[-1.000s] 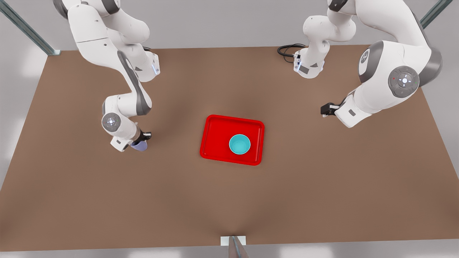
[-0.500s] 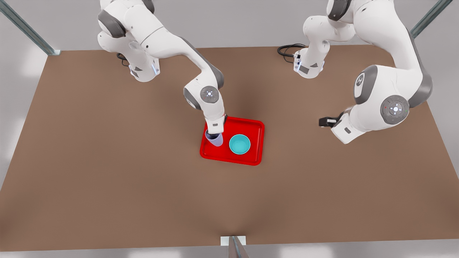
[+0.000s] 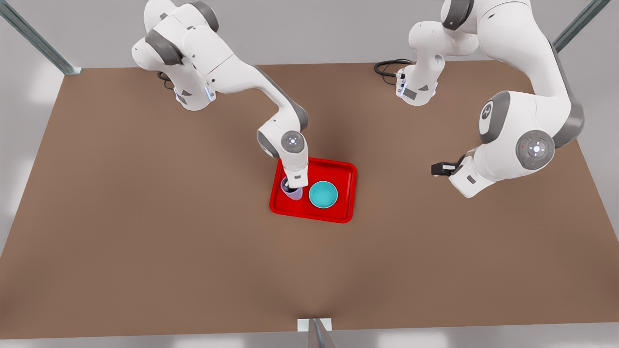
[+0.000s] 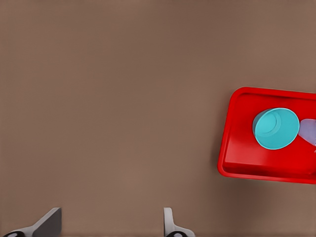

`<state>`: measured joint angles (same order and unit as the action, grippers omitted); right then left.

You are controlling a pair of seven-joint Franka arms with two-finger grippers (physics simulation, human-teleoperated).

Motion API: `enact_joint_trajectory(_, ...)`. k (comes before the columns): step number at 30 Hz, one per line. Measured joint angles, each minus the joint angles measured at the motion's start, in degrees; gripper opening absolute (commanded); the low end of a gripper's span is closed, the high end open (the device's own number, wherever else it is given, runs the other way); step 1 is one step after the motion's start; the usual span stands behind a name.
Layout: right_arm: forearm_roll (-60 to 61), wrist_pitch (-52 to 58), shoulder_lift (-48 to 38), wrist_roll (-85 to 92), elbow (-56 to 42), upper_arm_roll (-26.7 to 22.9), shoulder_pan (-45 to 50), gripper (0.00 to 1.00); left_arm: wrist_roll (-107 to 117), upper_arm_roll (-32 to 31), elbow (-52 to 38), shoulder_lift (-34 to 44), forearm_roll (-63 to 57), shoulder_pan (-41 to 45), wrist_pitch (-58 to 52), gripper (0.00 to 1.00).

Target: Place the bowl on the tray with the left arm and the cup on the tray with the right arm

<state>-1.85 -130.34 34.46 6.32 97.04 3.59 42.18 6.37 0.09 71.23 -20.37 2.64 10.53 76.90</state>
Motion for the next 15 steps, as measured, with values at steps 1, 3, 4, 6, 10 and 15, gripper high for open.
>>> enact_joint_trajectory(1, -1.1, -0.1, 0.0, -1.0, 0.0, 0.0, 0.0, 1.0, 0.0, 0.0, 0.0, 0.0, 0.0, 0.0, 0.0, 1.0)
enact_joint_trajectory(3, -1.9, -0.1, 0.0, -2.2, -0.6, 0.0, -0.2, 1.0, 0.0, 0.0, 0.1, 0.0, 0.1, 0.0, 0.1, 1.0)
enact_joint_trajectory(4, -1.8, -0.1, 0.1, -2.5, -1.0, 0.0, -0.3, 1.0, 0.0, 0.0, 0.1, 0.0, 0.1, 0.0, 0.1, 1.0)
enact_joint_trajectory(6, -1.1, 0.1, 0.0, -2.7, -1.6, 0.0, -0.4, 1.0, 0.0, 0.0, 0.1, -0.1, 0.1, 0.0, 0.1, 1.0)
enact_joint_trajectory(10, 0.6, 0.4, -0.1, -1.9, -2.5, 0.1, -0.6, 1.0, 0.0, 0.0, 0.0, -0.1, 0.1, -0.1, 0.2, 1.0)
enact_joint_trajectory(15, 2.6, 2.8, -0.8, -0.9, -3.7, 0.2, -1.3, 1.0, 0.0, 0.0, 0.1, -0.1, 0.1, 0.0, 0.2, 1.0)
